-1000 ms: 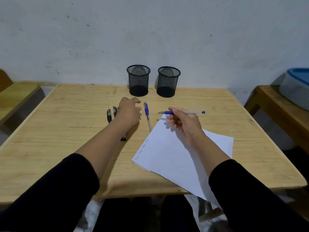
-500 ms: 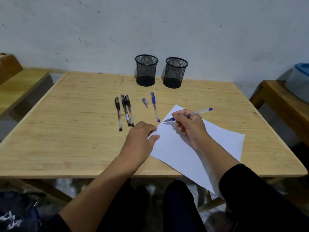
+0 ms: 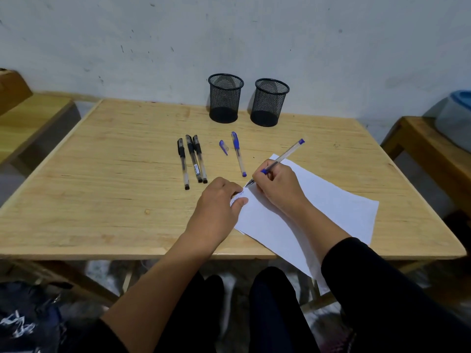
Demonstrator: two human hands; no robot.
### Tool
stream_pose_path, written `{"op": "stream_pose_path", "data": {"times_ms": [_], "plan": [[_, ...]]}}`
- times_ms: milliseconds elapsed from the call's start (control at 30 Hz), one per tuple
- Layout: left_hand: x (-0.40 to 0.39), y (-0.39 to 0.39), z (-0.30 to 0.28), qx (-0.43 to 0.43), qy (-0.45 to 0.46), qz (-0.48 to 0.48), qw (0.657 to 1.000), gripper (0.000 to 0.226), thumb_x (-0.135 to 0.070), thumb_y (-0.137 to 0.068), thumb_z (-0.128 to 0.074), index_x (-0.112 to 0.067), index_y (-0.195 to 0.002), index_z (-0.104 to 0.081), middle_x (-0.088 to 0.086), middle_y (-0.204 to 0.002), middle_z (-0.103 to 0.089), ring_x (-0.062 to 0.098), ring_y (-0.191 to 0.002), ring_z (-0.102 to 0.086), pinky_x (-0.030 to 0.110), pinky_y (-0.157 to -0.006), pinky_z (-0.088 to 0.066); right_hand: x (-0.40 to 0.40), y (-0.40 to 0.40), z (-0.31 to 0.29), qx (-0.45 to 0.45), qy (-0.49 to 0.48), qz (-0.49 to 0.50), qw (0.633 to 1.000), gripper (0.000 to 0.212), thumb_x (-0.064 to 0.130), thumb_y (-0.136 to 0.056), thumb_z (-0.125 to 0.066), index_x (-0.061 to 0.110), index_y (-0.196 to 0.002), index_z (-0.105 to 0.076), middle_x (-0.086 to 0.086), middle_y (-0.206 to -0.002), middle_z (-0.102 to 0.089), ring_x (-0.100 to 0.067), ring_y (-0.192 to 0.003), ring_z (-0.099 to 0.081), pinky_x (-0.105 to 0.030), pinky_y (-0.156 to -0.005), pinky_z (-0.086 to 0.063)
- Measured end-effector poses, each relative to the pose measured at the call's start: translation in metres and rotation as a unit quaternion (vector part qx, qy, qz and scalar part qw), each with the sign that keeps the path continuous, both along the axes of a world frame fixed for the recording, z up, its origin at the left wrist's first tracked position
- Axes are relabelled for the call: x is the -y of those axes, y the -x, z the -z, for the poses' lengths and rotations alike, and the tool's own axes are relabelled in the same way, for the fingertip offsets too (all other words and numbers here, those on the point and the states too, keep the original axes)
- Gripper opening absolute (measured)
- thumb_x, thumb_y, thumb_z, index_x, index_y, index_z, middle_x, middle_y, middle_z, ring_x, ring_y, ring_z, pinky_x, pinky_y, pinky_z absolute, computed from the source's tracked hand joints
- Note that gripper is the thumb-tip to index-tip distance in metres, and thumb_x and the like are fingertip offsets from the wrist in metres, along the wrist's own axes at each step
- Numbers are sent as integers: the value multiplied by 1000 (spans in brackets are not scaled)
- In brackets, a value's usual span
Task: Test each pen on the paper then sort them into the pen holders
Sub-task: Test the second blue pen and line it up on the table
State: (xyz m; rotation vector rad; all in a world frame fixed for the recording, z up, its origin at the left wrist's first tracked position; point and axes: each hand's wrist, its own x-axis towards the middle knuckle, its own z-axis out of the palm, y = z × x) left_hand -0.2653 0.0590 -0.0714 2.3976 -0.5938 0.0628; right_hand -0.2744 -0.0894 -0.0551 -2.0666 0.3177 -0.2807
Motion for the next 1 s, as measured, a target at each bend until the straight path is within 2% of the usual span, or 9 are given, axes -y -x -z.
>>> {"op": "stream_pose_path", "data": {"times_ms": [167,533,700,800,1000], "plan": [[0,-1,-1,-5,2,1,1000,33,-31,-90,-57,-19,-120,-59,0,-118,-55,12,-104,-52,15,-83,-32,-1,1,3,13,20,0,1000,12,11,-83,-54,4,-77,-61,0,-60,-52,-9,-54,-43,-8,-47,-34],[1,-2,1,-2,-4,-4,1000,34,-31,-90,-57,-19,-122,-59,-1,-118,-56,10,-101,-51,15,-81,-32,-2,0,4,11,35,-6,999,12,9,-81,-54,0,-77,-61,-9,-68,-57,-12,-61,-48,-12,-52,-38],[1,-2,2,-1,-6,-5,1000,34,-32,-90,-56,-20,-121,-59,-2,-118,-56,10,-102,-51,14,-81,-30,-3,0,3,13,27,5,1000,12,9,-81,-54,-1,-77,-59,-11,-66,-55,-15,-62,-48,-22,-57,-40],[1,-2,2,0,-5,-6,1000,34,-33,-90,-56,-20,-121,-59,-2,-118,-56,10,-102,-52,14,-81,-30,-4,0,3,16,33,21,999,12,10,-82,-54,1,-77,-59,-7,-65,-54,-13,-59,-46,-13,-52,-38],[2,-2,2,0,-8,-8,1000,34,-33,-90,-56,-20,-121,-59,-1,-119,-55,10,-102,-52,14,-81,-31,-5,1,1,24,31,22,999,11,8,-83,-55,1,-76,-59,-8,-66,-52,-10,-58,-45,-8,-49,-36]]}}
